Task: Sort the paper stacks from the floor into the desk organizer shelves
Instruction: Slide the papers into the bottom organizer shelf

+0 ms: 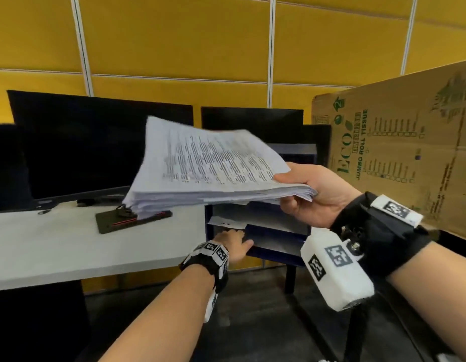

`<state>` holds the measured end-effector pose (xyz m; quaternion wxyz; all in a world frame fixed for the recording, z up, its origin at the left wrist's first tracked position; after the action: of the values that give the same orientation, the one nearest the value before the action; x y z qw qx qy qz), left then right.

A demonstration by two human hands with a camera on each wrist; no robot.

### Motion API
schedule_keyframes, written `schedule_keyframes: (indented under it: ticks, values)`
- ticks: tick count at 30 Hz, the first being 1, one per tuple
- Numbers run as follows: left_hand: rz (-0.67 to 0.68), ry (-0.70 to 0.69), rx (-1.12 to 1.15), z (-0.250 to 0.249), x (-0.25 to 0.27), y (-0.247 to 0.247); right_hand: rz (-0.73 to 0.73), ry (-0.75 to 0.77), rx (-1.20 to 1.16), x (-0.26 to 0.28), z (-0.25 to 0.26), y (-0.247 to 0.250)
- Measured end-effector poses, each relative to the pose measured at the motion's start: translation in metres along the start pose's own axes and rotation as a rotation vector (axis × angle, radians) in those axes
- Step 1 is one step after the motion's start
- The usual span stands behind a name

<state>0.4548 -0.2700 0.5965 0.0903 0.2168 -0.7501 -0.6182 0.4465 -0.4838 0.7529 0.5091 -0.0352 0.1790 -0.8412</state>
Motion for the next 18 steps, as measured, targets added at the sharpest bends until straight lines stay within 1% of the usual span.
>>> schedule_keyframes:
  ticks: [2, 6, 10, 13, 15, 17, 18]
  values:
    - [0.021, 0.019, 0.0, -0.001, -0.004, -0.002, -0.07, 0.028, 0.023, -0.011, -0.007, 0.01]
    - [0.013, 0.027, -0.112, 0.0, -0.021, -0.012, -0.121, 0.146, 0.139, -0.036, -0.029, 0.032]
    - [0.035, 0.056, -0.065, -0.001, -0.04, -0.024, -0.248, 0.296, 0.21, -0.055, -0.05, 0.042]
    - [-0.061, 0.033, 0.047, -0.003, -0.059, -0.032, -0.339, 0.38, 0.27, -0.072, -0.065, 0.052]
    - [-0.113, -0.039, 0.049, -0.008, -0.065, -0.029, -0.401, 0.433, 0.319, -0.08, -0.071, 0.06]
    - [-0.114, -0.046, 0.012, -0.017, -0.064, -0.022, -0.427, 0.454, 0.347, -0.085, -0.075, 0.065]
    - [-0.11, -0.028, 0.019, -0.019, -0.066, -0.021, -0.424, 0.453, 0.339, -0.086, -0.076, 0.066]
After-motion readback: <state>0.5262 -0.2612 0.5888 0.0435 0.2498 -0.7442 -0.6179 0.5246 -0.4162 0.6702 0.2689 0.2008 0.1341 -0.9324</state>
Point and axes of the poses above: each hand's wrist, its own x-axis away from the middle knuckle, its own y-axis out of the back of the hand, z = x × y, the point moved 1 cm from there along -x, towards the middle knuckle, and after that the axes turned 4 degrees about -z, right-handed, at the moved point
